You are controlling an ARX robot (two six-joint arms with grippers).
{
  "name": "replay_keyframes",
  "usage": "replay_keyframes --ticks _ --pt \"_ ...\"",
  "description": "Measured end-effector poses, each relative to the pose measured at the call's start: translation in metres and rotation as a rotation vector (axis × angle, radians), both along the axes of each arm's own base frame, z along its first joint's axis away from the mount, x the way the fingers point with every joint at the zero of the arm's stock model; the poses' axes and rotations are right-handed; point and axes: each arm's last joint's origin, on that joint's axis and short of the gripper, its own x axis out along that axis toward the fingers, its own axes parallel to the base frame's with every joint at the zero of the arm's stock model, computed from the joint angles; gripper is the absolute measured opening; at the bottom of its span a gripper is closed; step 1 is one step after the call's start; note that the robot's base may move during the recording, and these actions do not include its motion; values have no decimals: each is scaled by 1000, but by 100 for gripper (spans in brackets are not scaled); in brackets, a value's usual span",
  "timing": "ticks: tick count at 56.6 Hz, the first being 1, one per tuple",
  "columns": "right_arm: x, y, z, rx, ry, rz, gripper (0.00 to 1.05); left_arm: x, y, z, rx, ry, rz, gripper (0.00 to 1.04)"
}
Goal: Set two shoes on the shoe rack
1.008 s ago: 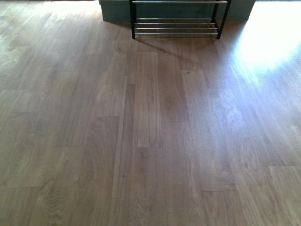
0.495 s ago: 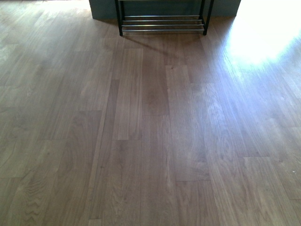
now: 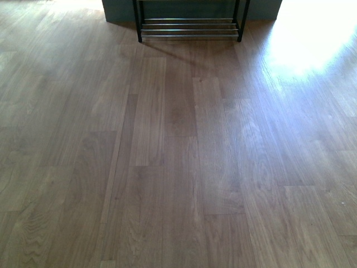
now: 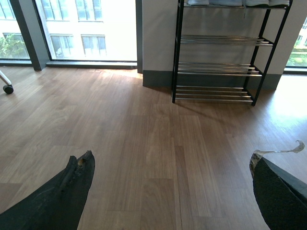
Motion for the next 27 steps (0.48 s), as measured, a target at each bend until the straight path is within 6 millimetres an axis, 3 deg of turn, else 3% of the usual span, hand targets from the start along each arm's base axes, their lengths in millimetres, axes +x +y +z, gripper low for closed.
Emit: replay_keyframes --ticks 27 --pt "0 0 0 0 0 0 96 0 0 0 0 0 0 95"
